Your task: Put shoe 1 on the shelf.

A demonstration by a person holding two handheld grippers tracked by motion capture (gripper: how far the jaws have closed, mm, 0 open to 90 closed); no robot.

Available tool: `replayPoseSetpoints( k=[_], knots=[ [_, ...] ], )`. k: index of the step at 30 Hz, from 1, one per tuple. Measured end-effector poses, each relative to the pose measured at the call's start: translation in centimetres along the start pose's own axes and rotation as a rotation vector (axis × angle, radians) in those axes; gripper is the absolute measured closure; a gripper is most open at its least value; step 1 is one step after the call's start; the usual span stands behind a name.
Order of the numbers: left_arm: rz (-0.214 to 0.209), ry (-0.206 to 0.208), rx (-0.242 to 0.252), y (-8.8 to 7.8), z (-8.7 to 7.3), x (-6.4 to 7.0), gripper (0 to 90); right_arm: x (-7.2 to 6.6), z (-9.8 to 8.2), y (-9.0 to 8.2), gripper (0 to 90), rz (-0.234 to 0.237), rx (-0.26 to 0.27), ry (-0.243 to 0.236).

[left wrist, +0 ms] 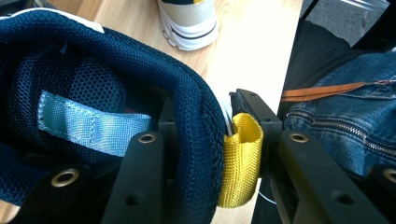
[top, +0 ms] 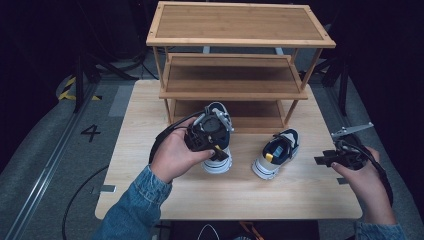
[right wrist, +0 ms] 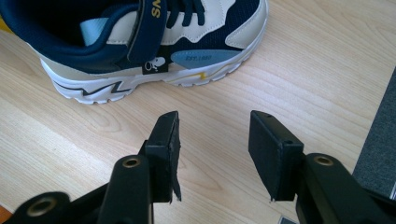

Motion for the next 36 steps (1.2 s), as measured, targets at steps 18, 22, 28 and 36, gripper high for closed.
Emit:
replayPoseSetpoints(
  k=[18, 22, 28, 36],
  knots=[
    [0.026, 0.088, 0.041, -4.2, 3.3, 1.6, 65.7, 0.6, -1.3, -0.2, 53.9, -0.010, -0.009, 0.031],
    [0.042, 0.094, 0.052, -4.6, 4.0, 0.9, 64.0, 0.6, -1.3, -0.1, 53.8, -0.009, -0.009, 0.031],
    [0.077, 0.098, 0.062, -5.3, 5.6, -1.4, 63.8, 0.8, -1.4, 0.1, 53.8, -0.010, -0.013, 0.033],
    [0.145, 0.083, 0.087, -5.4, 7.6, -4.7, 63.8, 0.8, -1.5, 0.1, 53.6, -0.007, -0.011, 0.037]
  ],
)
Point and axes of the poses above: each handheld gripper's, and its own axes: y roughly forward along the jaws, z roughly out of its top, x roughly to its right, the point moved 6 cm from there along y, roughly forward along the jaws, and after that the axes turned 6 degrees about -y, right-handed, at the moved point
